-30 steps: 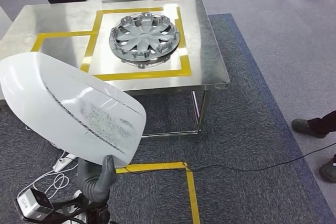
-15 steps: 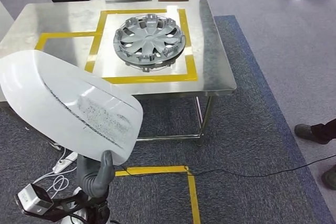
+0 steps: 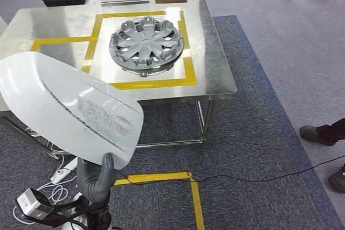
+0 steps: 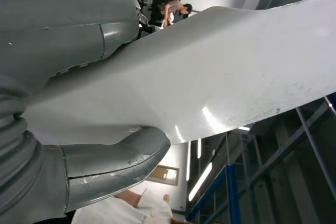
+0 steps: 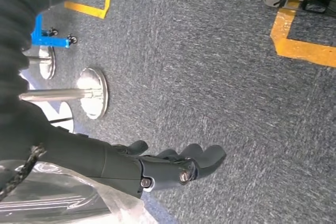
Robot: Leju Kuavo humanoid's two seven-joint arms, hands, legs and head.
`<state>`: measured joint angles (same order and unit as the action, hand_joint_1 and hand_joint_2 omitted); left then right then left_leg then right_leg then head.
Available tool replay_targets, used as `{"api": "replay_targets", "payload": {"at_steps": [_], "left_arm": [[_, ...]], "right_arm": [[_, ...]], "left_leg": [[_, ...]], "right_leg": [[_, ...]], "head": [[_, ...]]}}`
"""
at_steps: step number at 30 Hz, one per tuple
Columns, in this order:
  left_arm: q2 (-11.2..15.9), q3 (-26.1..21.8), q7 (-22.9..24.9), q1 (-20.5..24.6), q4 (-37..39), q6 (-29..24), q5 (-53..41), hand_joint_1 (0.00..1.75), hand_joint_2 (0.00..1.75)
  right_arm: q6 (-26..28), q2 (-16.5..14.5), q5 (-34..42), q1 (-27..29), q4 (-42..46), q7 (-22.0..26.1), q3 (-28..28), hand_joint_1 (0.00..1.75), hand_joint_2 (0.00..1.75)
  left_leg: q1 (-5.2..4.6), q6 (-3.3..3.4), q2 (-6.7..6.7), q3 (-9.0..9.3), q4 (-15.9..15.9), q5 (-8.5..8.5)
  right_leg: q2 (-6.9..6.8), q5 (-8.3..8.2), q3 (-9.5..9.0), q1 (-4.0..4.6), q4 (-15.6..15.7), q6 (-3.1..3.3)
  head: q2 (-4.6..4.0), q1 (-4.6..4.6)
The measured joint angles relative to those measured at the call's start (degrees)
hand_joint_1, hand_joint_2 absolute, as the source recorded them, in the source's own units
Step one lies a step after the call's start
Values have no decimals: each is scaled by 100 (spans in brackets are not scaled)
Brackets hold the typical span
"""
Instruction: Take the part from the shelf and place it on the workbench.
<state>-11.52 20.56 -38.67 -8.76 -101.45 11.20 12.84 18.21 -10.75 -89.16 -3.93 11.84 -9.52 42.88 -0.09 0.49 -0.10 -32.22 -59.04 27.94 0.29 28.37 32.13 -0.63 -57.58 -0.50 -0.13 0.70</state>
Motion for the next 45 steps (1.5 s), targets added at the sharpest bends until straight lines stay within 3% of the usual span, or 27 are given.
{"api": "replay_targets", "payload": {"at_steps": [4,6,8,9,10,12,14,15,19,21,23,24,25,26,28,29,30,33,35,37,39,40,41,43,45], "left_arm": [[-26,-29,30,-6,-2,9,90,175,175],[-40,-50,30,1,-3,82,127,175,175],[-44,-65,-2,4,-3,177,117,175,175],[-42,-68,-22,1,-3,213,99,175,175],[-41,-69,-42,0,-3,242,78,175,175],[-41,-69,-64,-2,-3,274,53,175,175],[-41,-69,-70,-1,-2,283,46,175,175],[-41,-70,-69,-1,-1,284,45,175,175],[-42,-75,-62,-5,-3,279,57,175,175],[-44,-80,-55,-8,-4,271,74,175,175],[-41,-85,-44,-25,-3,249,92,175,175],[-41,-89,-37,-37,-3,234,99,175,175],[-41,-93,-32,-45,-3,224,109,175,175],[-43,-97,-24,-48,-3,215,122,175,175],[-47,-104,-6,-49,-3,209,151,175,175],[-51,-106,8,-47,-4,203,166,175,175],[-55,-108,21,-44,-4,195,181,175,175],[-73,-122,53,-44,-5,166,210,175,175],[-89,-130,74,-44,-5,134,177,175,175],[-101,-130,79,-38,-5,116,104,175,175],[-96,-121,21,-37,-5,152,6,175,175],[-86,-114,-17,-38,-5,178,-42,175,175],[-77,-106,-51,-39,-5,201,-88,175,175],[-60,-94,-82,-39,-5,221,-137,175,175],[-56,-87,-90,-35,-4,220,-146,175,175]], "right_arm": [[2,0,-7,-4,1,2,-1,0,175],[1,1,-24,-7,1,9,-2,0,175],[-1,3,-39,-3,1,15,-2,0,175],[-2,5,-44,5,1,16,-2,0,175],[-3,7,-51,13,1,18,-2,0,175],[-3,9,-64,22,1,21,-2,0,175],[-4,10,-73,17,0,23,-2,0,175],[-4,11,-76,13,-1,23,-3,0,175],[-3,11,-72,14,-1,14,-3,0,175],[1,11,-73,10,-1,13,-3,0,175],[2,11,-74,6,-1,13,-4,0,175],[2,11,-73,9,-1,13,-3,0,175],[2,11,-71,13,-1,13,-3,0,175],[2,11,-68,16,-1,12,-2,0,175],[2,11,-66,15,-1,12,-2,0,175],[1,11,-64,12,-1,12,-2,0,175],[1,11,-61,10,-1,12,-2,0,175],[1,11,-54,0,-1,10,-3,0,175],[2,11,-53,-6,1,7,-2,0,175],[-1,11,-54,-8,1,6,-2,0,175],[-7,11,-67,2,1,11,-3,0,175],[-9,12,-73,11,1,14,-3,0,175],[-10,14,-78,20,1,16,-3,0,175],[-11,18,-79,27,1,19,-3,0,175],[-13,20,-79,20,-1,26,-4,0,175]], "left_leg": [[9,103,-3,34,135,-9],[28,159,4,58,174,-17],[19,203,-1,64,176,51],[13,214,-5,79,177,90],[10,216,-7,111,175,120],[11,183,-2,225,168,155],[-7,128,0,308,150,198],[-16,101,-1,314,141,211],[-13,1,-3,288,82,289],[4,-64,-3,88,-346,516],[26,-107,-3,-341,-1125,791],[35,-118,-3,-531,-1425,842],[40,-120,-3,-632,-1530,778],[43,-114,-3,-636,-1427,604],[39,-72,-3,-421,-783,107],[27,-42,-2,-289,-449,-59],[15,-11,-1,-187,-198,-119],[6,55,-12,-98,30,-47],[32,101,-12,-63,89,-64],[43,144,-4,-37,121,-49],[33,187,-9,-25,120,27],[29,200,-14,0,120,75],[29,205,-17,41,118,113],[31,168,-11,164,116,174],[9,99,-6,256,93,224]], "right_leg": [[-24,61,55,-3,-58,-124],[-26,331,300,-9,-542,-160],[-27,611,698,-11,-1298,-187],[-28,638,843,-11,-1544,-197],[-28,553,889,-10,-1585,-201],[-33,135,635,-14,-1015,-193],[-38,-121,261,-8,-306,-162],[-37,-137,154,-3,-119,-138],[-32,-56,71,-10,-11,-25],[-39,-35,23,-35,21,35],[-40,1,-7,-35,24,76],[-39,19,-25,-35,24,85],[-34,37,-48,-35,24,85],[-26,57,-78,-34,24,81],[-9,100,-146,-33,25,53],[-1,127,-171,-23,20,27],[-1,146,-178,-15,15,-2],[-31,172,-167,-5,30,-95],[-39,274,-98,-7,-99,-152],[-36,554,201,-9,-666,-189],[-36,771,635,-10,-1408,-213],[-36,731,764,-9,-1579,-220],[-37,580,786,-10,-1533,-222],[-42,120,521,-15,-882,-212],[-42,-74,192,-10,-259,-176]], "head": [[0,-9],[0,-31],[0,-48],[0,-47],[0,-50],[0,-50],[0,-51],[0,-48],[1,-25],[1,-2],[0,12],[0,10],[0,9],[0,11],[0,11],[0,11],[0,10],[0,1],[0,-4],[0,-13],[0,-14],[0,-14],[0,-16],[0,-17],[1,-20]]}}
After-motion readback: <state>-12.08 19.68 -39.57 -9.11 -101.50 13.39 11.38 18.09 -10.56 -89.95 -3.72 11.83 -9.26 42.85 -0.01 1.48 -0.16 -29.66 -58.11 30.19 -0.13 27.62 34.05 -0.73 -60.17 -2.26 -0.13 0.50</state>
